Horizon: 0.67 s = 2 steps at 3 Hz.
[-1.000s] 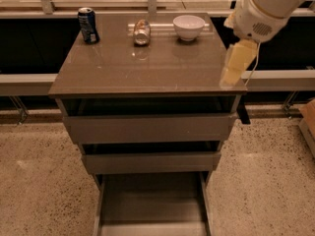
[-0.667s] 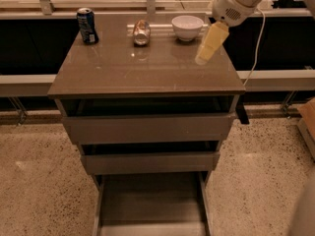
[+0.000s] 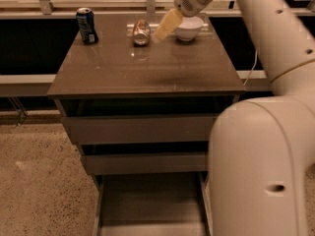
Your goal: Place orange can into bottom drawer
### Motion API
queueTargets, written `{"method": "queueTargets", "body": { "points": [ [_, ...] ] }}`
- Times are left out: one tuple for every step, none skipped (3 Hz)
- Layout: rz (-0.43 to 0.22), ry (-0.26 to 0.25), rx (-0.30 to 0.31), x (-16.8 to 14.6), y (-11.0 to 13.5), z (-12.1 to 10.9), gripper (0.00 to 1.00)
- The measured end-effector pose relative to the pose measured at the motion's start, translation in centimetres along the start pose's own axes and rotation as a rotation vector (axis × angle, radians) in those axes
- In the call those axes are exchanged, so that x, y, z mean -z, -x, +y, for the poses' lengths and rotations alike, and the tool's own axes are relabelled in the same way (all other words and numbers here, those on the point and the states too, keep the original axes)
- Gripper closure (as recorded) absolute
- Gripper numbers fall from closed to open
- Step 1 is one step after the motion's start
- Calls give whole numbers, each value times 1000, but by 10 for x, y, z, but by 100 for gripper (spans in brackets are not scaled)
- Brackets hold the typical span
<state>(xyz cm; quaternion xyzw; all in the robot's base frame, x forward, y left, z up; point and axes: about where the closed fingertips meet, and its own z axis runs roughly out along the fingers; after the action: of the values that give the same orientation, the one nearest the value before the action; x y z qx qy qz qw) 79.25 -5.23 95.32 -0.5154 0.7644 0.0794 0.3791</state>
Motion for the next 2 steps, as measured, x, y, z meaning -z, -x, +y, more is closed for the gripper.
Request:
{"method": "queueTargets", "body": {
  "points": [
    [-77,55,-170,-40,19,0,0],
    [-70,64,-181,-63,48,10,0]
  ]
}}
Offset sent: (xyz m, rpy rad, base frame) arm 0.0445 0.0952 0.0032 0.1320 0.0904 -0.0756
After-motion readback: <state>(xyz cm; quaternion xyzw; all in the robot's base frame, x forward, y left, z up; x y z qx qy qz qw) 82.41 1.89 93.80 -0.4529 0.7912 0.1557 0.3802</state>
